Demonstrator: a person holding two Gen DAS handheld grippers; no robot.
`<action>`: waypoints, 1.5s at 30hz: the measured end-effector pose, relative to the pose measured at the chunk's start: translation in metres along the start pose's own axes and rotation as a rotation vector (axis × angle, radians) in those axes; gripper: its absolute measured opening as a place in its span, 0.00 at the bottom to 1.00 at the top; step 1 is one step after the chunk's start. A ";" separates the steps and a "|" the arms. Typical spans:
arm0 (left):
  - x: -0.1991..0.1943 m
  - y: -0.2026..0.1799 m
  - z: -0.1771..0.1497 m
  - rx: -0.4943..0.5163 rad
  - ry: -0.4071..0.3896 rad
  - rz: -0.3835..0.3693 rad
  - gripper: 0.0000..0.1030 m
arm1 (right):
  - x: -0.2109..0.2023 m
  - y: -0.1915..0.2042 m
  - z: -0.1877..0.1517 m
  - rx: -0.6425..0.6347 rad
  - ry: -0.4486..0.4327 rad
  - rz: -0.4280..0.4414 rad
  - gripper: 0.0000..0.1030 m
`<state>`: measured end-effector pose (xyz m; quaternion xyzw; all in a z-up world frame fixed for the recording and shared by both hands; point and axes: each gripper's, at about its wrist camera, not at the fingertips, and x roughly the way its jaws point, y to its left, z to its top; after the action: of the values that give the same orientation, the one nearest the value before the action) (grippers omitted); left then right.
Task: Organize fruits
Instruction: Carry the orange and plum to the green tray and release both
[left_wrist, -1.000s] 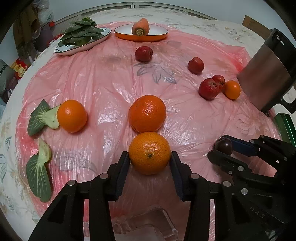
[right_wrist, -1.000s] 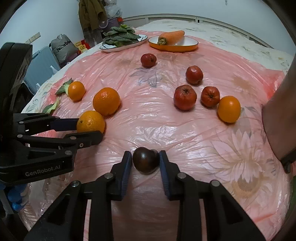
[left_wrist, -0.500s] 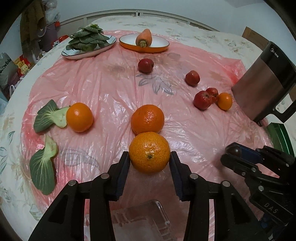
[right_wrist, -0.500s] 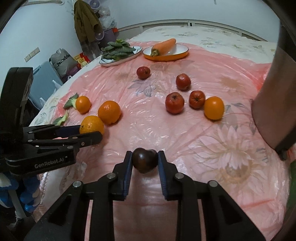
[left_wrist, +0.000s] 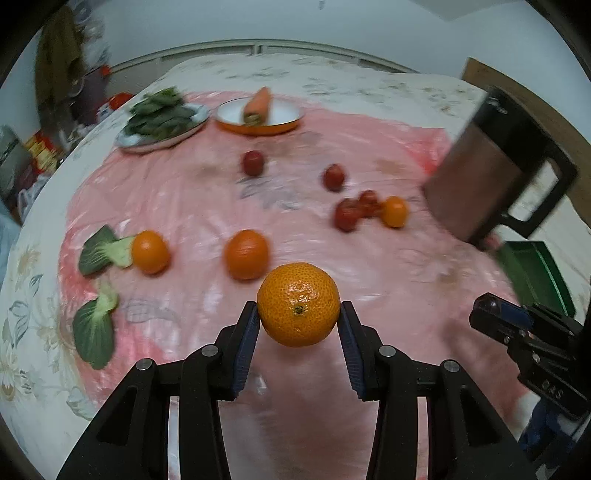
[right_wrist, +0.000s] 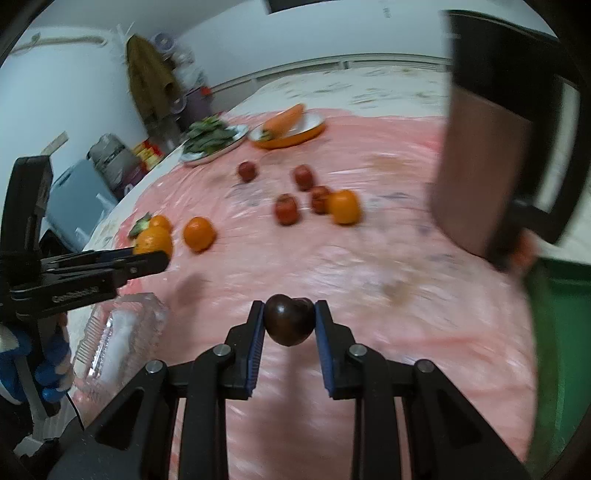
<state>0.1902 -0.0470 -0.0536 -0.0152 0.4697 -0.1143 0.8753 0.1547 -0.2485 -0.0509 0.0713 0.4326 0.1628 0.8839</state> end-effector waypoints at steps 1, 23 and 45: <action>-0.003 -0.012 0.000 0.013 -0.003 -0.021 0.37 | -0.007 -0.007 -0.002 0.008 -0.006 -0.014 0.00; 0.000 -0.341 -0.016 0.466 0.072 -0.400 0.37 | -0.144 -0.253 -0.079 0.312 -0.094 -0.405 0.00; 0.052 -0.402 -0.054 0.601 0.151 -0.293 0.39 | -0.128 -0.285 -0.097 0.274 -0.009 -0.552 0.84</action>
<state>0.0986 -0.4454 -0.0719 0.1845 0.4712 -0.3728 0.7777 0.0698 -0.5618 -0.0915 0.0705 0.4498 -0.1438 0.8787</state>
